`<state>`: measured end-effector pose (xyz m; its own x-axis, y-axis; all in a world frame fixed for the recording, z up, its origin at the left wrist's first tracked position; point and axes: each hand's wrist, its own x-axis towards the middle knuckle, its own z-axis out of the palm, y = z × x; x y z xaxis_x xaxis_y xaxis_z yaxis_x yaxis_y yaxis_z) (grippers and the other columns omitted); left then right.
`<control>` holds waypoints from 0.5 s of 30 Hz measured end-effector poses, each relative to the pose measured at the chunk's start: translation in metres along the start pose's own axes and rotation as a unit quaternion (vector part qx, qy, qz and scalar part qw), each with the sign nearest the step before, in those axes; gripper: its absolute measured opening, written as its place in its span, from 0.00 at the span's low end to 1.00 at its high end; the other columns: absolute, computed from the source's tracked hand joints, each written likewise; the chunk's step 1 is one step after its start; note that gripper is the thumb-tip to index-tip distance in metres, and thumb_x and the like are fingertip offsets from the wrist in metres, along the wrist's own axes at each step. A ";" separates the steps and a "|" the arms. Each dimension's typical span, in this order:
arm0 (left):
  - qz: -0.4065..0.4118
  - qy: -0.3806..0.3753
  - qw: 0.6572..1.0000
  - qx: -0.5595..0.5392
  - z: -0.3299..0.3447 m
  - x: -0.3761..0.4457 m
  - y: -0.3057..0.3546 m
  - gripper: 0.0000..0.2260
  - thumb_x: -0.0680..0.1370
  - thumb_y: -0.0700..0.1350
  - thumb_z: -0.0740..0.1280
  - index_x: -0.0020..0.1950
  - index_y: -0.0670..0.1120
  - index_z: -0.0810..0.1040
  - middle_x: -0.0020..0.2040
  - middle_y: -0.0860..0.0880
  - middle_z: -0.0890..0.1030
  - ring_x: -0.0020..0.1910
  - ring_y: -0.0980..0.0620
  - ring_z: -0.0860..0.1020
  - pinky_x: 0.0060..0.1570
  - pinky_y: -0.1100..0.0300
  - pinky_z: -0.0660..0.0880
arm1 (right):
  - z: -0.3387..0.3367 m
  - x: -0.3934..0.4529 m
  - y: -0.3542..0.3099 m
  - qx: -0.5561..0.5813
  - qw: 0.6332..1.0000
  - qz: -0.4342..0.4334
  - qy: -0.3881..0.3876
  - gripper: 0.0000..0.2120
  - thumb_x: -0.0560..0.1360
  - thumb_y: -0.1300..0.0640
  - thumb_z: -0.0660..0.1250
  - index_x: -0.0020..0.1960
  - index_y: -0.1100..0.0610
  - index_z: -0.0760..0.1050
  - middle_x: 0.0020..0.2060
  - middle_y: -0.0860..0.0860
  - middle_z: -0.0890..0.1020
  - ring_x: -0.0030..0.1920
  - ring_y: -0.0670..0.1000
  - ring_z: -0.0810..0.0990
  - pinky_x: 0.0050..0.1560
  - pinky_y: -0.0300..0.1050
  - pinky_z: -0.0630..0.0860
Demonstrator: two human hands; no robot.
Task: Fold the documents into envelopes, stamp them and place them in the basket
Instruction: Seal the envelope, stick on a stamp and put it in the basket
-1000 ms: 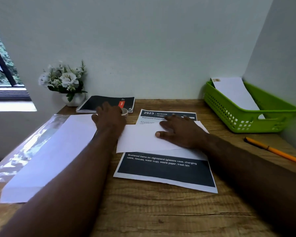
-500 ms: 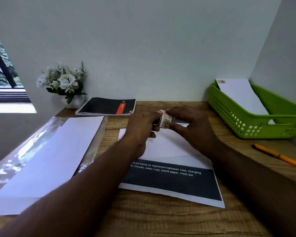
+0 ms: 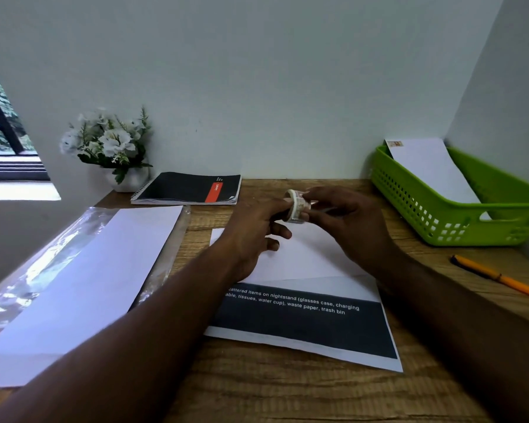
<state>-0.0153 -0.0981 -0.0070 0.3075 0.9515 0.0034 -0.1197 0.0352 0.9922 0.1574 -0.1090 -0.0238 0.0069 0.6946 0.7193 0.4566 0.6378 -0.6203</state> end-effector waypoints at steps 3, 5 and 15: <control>0.013 0.002 0.999 0.030 0.001 0.000 -0.001 0.06 0.78 0.42 0.66 0.49 0.41 0.81 0.47 0.42 0.81 0.29 0.53 0.76 0.28 0.61 0.65 | 0.000 0.000 0.001 0.005 1.000 0.025 -0.002 0.13 0.66 0.62 0.77 0.49 0.54 0.83 0.45 0.46 0.84 0.42 0.46 0.83 0.44 0.42 0.79; 0.018 0.003 0.999 0.041 0.000 0.001 -0.001 0.05 0.78 0.41 0.66 0.48 0.42 0.81 0.47 0.42 0.81 0.29 0.54 0.76 0.27 0.62 0.65 | 0.001 0.000 0.001 0.022 0.999 0.042 -0.004 0.13 0.65 0.63 0.77 0.47 0.52 0.82 0.45 0.45 0.84 0.43 0.45 0.82 0.45 0.41 0.78; 0.049 -0.016 0.996 0.075 0.002 -0.002 -0.005 0.09 0.79 0.42 0.65 0.56 0.42 0.82 0.45 0.49 0.83 0.35 0.54 0.79 0.29 0.62 0.71 | 0.000 0.001 0.003 0.143 0.984 0.104 0.002 0.10 0.70 0.64 0.72 0.42 0.49 0.83 0.45 0.50 0.84 0.48 0.53 0.82 0.51 0.55 0.80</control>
<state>-0.0136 -0.1005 -0.0115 0.3319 0.9377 0.1025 -0.0092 -0.1054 0.9944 0.1592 -0.1064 -0.0249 0.0772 0.8189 0.5687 0.1750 0.5504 -0.8163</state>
